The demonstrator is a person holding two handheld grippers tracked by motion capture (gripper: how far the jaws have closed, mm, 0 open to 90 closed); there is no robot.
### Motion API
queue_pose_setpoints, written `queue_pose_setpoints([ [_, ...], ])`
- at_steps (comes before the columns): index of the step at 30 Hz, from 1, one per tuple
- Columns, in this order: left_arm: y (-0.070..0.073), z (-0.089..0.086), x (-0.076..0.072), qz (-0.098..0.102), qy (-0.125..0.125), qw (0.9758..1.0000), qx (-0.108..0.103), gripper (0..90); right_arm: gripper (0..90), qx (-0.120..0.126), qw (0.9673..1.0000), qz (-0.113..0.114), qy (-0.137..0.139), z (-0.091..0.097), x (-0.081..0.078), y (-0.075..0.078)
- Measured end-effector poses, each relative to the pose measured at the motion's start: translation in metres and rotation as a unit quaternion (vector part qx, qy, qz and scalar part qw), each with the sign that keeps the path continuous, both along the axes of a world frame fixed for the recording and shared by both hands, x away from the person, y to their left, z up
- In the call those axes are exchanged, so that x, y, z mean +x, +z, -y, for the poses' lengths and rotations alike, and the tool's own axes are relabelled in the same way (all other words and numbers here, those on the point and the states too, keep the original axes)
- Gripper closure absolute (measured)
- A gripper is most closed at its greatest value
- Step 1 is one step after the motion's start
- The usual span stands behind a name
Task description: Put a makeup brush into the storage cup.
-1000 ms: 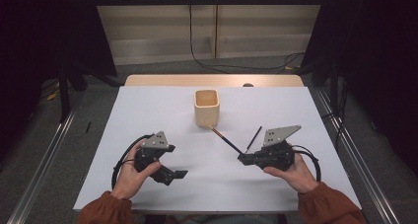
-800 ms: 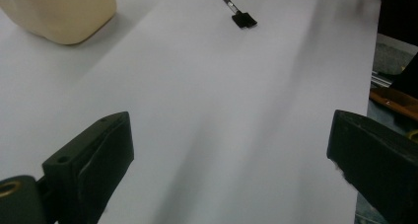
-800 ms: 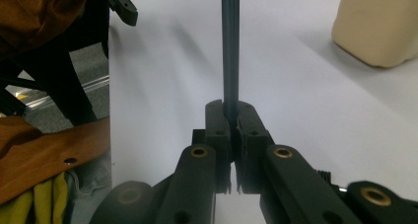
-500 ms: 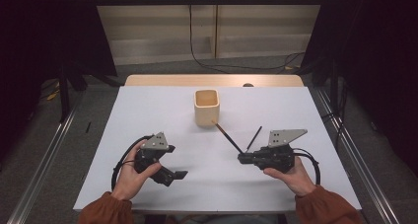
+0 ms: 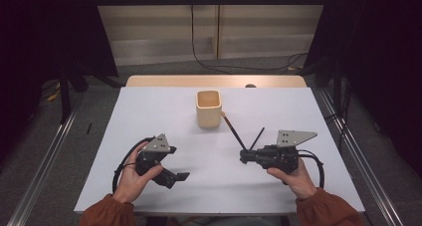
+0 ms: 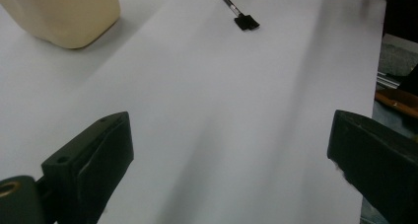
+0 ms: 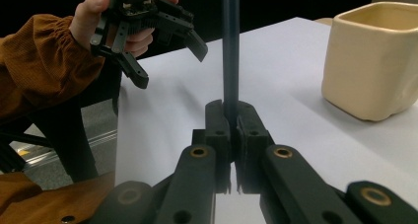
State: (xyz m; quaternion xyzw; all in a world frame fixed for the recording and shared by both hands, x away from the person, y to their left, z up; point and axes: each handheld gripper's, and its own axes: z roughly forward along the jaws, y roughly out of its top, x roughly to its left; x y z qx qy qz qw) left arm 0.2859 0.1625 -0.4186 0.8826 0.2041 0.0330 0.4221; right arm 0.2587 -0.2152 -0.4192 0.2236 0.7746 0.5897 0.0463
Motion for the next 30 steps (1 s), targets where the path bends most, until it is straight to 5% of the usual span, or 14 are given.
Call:
queue_pose_setpoints([
  [6, 0.0, -0.003, -0.002, 0.003, 0.009, 0.9999, -0.011, 3.5, 86.4, -0.002, 1.0, -0.001, 0.003, -0.001, -0.001, -0.001],
  [11, 0.003, -0.004, -0.006, 0.015, 0.025, 0.9986, -0.044, 3.1, 86.4, 0.003, 1.0, -0.001, 0.0, 0.0, -0.001, -0.003],
  [20, 0.003, 0.004, -0.011, 0.046, 0.045, 0.9933, -0.097, 2.7, 86.4, 0.008, 0.9999, 0.0, 0.006, 0.001, -0.002, -0.004],
  [30, 0.01, 0.021, -0.018, 0.065, 0.022, 0.9863, -0.15, 3.0, 86.3, 0.009, 0.9999, 0.007, 0.013, 0.001, -0.004, -0.001],
])
